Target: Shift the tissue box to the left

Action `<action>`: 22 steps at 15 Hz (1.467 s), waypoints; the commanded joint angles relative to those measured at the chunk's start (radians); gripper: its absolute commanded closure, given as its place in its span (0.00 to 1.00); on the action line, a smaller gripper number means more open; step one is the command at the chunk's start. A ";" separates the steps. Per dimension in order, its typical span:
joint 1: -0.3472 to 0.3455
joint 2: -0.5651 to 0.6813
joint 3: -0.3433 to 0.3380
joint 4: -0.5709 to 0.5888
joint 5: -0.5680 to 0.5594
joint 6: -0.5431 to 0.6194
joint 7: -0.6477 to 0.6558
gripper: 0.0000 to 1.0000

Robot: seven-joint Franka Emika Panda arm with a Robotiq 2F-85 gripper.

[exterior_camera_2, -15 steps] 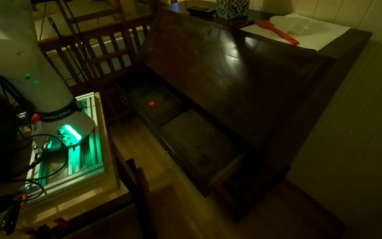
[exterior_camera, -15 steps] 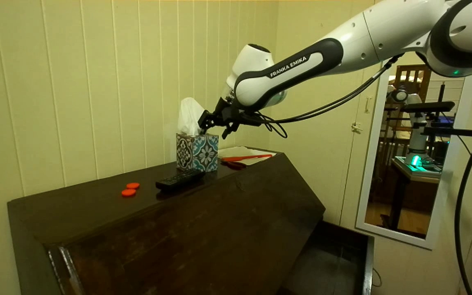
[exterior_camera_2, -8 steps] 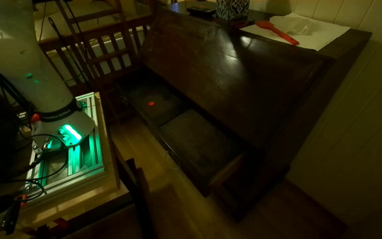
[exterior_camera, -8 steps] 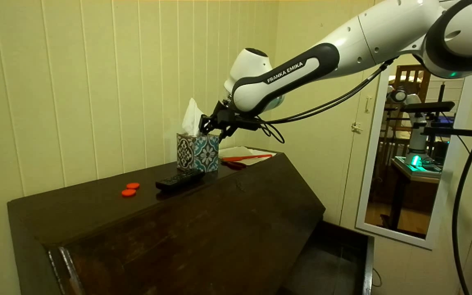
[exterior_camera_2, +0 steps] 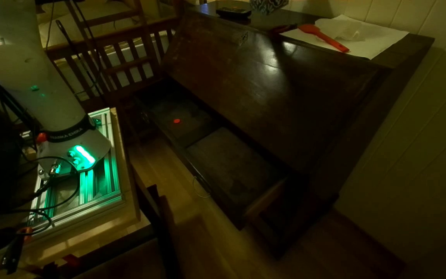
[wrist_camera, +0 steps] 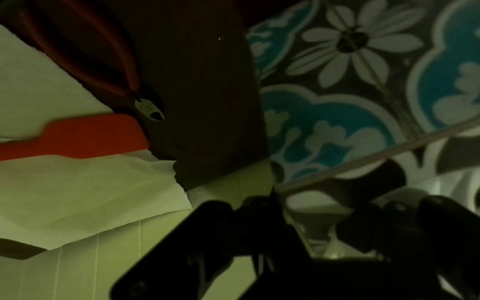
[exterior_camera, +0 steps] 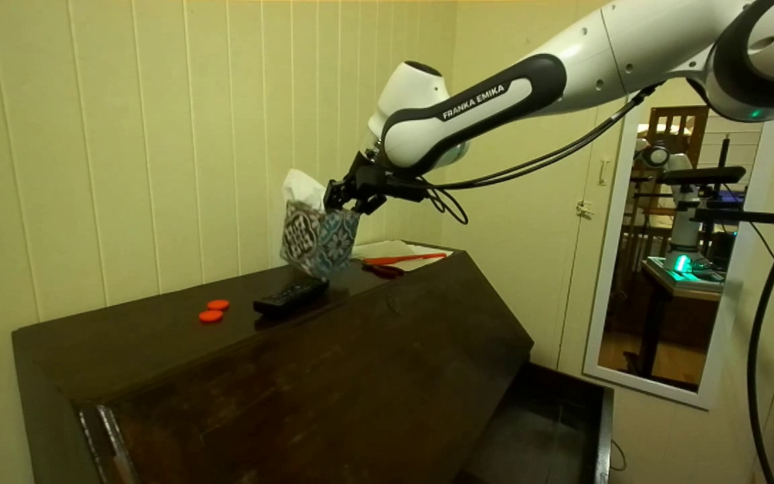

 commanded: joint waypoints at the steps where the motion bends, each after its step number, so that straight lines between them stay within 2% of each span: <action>1: -0.002 -0.066 0.020 0.007 -0.006 -0.041 0.000 1.00; 7: 0.014 -0.120 0.134 0.028 0.028 -0.124 -0.095 1.00; 10: 0.055 -0.107 0.201 0.056 0.006 -0.199 -0.147 1.00; 13: 0.126 -0.072 0.249 0.089 -0.056 -0.291 -0.163 1.00; 17: 0.224 0.011 0.270 0.175 -0.186 -0.403 -0.160 1.00; 22: 0.323 0.167 0.235 0.352 -0.331 -0.445 -0.150 1.00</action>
